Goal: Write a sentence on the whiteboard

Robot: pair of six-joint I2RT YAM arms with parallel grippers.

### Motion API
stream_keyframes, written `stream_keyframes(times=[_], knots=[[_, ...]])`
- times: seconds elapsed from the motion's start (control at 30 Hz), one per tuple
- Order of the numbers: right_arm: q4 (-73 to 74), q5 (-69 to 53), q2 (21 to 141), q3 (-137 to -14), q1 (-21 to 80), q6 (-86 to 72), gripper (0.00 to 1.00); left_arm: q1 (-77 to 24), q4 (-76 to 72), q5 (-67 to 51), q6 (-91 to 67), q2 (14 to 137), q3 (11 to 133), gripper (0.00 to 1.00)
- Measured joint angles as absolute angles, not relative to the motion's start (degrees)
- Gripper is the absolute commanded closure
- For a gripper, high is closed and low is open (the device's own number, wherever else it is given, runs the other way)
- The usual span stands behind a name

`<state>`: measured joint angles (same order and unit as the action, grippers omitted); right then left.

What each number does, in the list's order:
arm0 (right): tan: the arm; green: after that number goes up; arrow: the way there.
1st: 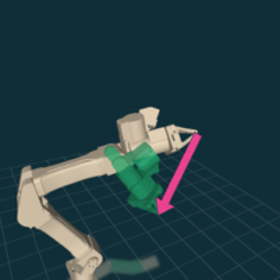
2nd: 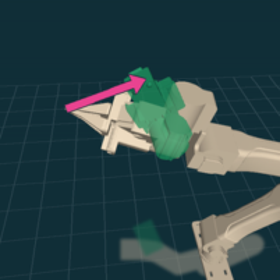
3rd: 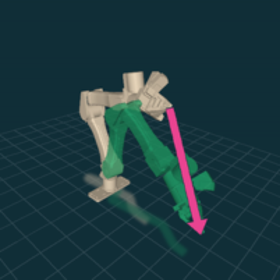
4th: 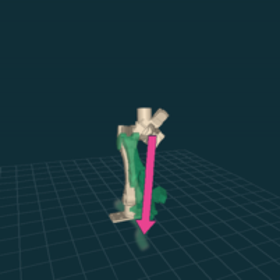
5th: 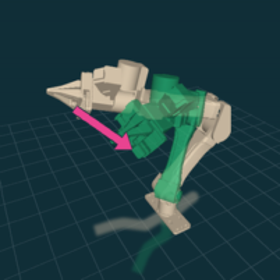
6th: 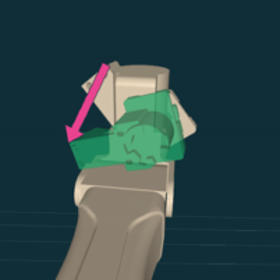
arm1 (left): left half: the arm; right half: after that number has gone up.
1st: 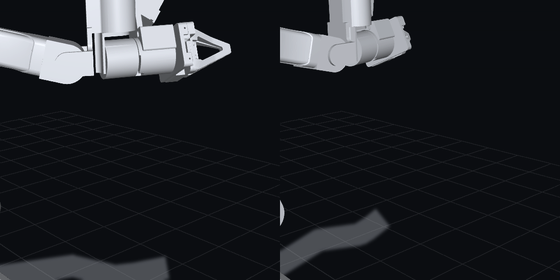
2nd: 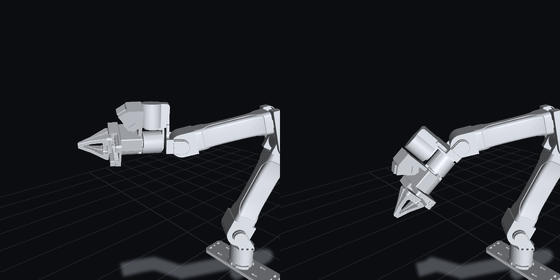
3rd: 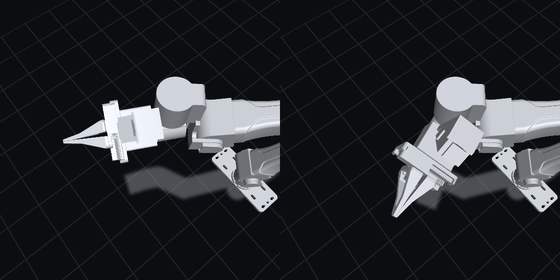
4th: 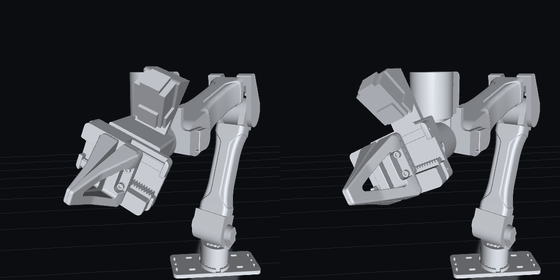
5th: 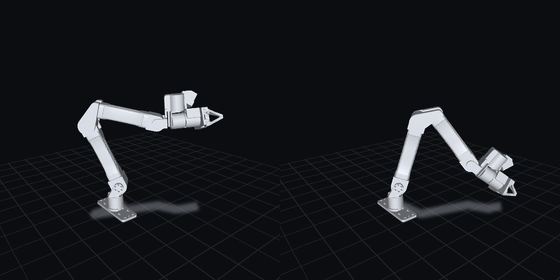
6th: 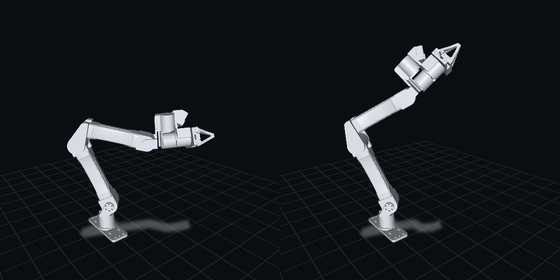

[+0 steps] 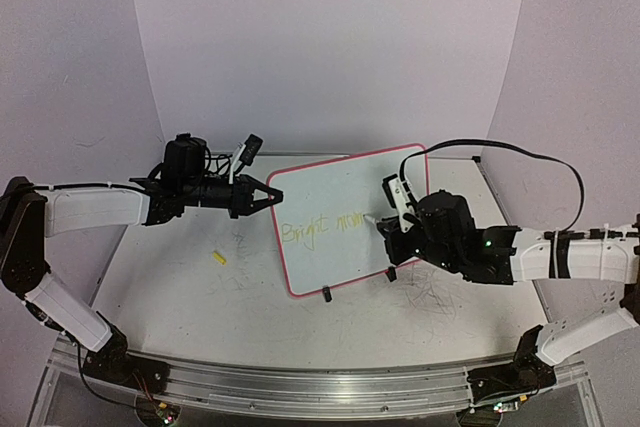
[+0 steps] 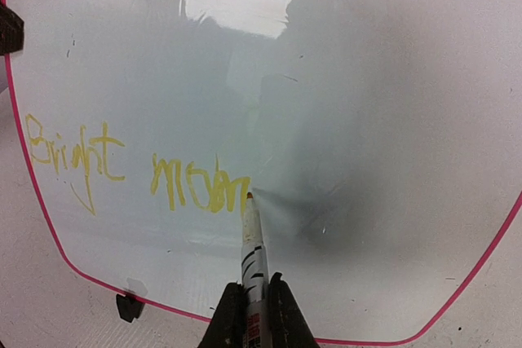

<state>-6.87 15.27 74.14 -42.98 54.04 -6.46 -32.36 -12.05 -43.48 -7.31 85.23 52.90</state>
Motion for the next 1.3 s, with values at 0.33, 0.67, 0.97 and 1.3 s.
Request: stream_keyframes(times=[0.33, 0.67, 0.97, 1.3], knots=[[-7.66, 15.67, 76.27, -43.0, 54.02, -6.47, 1.0, -32.36, -12.05, -43.46, -7.32, 85.23, 52.9, 1.0], [-7.68, 18.69, 76.38, -43.0, 54.0, -7.43, 1.0, -32.36, -12.05, -43.44, -7.38, 85.23, 52.9, 1.0], [-7.7, 18.81, 76.38, -43.2, 53.99, -7.31, 1.0, -32.36, -12.03, -43.44, -7.38, 85.23, 52.9, 1.0], [-8.1, 18.51, 76.4, -43.51, 53.79, -6.9, 1.0, -32.36, -12.03, -43.42, -7.38, 85.23, 52.9, 1.0]])
